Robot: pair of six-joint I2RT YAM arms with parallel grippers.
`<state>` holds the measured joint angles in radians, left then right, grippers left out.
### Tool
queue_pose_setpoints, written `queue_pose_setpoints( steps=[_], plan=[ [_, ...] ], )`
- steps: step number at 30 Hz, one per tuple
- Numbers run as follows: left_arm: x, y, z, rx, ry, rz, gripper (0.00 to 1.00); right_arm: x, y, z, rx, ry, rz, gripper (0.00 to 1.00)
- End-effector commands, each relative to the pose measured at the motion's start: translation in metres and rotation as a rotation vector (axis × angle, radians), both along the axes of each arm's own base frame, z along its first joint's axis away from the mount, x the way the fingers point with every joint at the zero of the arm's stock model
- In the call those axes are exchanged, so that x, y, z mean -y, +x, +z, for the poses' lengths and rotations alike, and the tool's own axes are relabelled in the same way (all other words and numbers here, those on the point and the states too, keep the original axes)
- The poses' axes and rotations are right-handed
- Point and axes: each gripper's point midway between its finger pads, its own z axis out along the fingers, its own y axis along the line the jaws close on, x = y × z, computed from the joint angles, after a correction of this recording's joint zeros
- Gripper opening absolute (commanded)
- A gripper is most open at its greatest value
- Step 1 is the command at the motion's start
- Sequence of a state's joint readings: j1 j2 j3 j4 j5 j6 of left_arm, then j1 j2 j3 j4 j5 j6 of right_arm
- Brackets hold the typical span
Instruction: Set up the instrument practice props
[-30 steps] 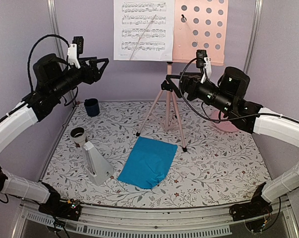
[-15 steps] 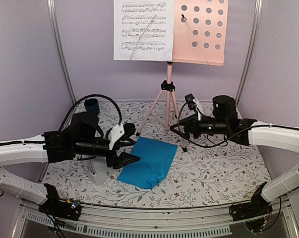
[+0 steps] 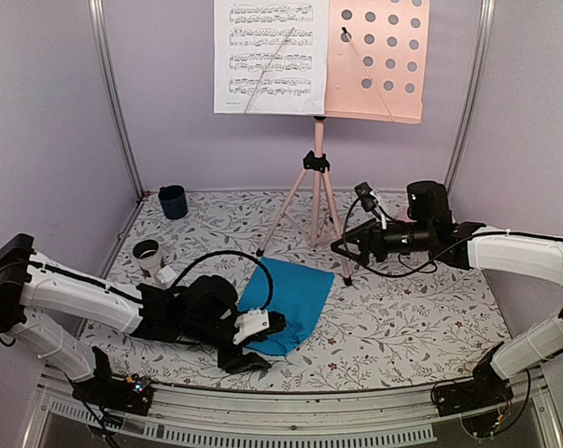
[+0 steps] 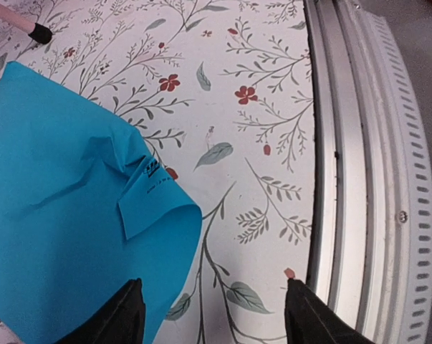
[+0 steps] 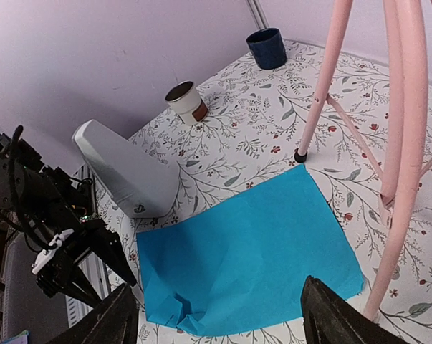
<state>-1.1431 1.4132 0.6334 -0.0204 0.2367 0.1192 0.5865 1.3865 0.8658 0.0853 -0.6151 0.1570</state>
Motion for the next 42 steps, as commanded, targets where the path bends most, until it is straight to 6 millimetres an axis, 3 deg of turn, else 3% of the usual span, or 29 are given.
queue_pose_setpoints(
  steps=[1,8,11,15,18,20,22,23,27,31,37,42],
  plan=[
    [0.005,0.010,-0.020,0.084,0.025,0.034,0.68,0.006,-0.006,0.000,-0.021,0.024,0.031,0.79],
    [0.015,0.027,-0.035,0.185,0.044,0.030,0.67,0.007,-0.006,0.004,-0.020,0.034,0.029,0.78],
    [0.019,0.031,-0.045,0.212,0.072,0.013,0.63,0.007,-0.007,0.007,-0.016,0.042,0.032,0.78],
    [0.020,0.042,-0.052,0.273,0.114,0.020,0.40,0.008,-0.008,0.014,0.006,0.049,0.034,0.77],
    [0.022,0.046,-0.041,0.308,0.102,0.014,0.23,0.009,-0.011,0.021,0.043,0.062,0.039,0.75],
    [0.026,0.043,-0.025,0.307,0.078,-0.006,0.13,0.010,-0.016,0.028,0.072,0.085,0.056,0.74],
    [0.033,0.034,0.004,0.300,0.005,-0.048,0.05,0.011,-0.022,0.035,0.107,0.103,0.078,0.74],
    [0.036,0.029,0.030,0.303,-0.057,-0.068,0.01,0.011,-0.027,0.039,0.123,0.116,0.099,0.74],
    [0.037,0.006,0.114,0.302,-0.256,-0.166,0.00,0.007,-0.058,0.065,0.197,0.190,0.251,0.78],
    [0.022,-0.008,0.169,0.266,-0.355,-0.236,0.00,-0.007,-0.096,0.084,0.277,0.186,0.351,0.80],
    [0.009,-0.019,0.206,0.248,-0.395,-0.306,0.00,-0.022,-0.136,0.099,0.446,0.098,0.460,0.82],
    [0.010,-0.027,0.196,0.199,-0.309,-0.378,0.00,-0.030,-0.143,0.101,0.553,-0.016,0.444,0.86]
  ],
)
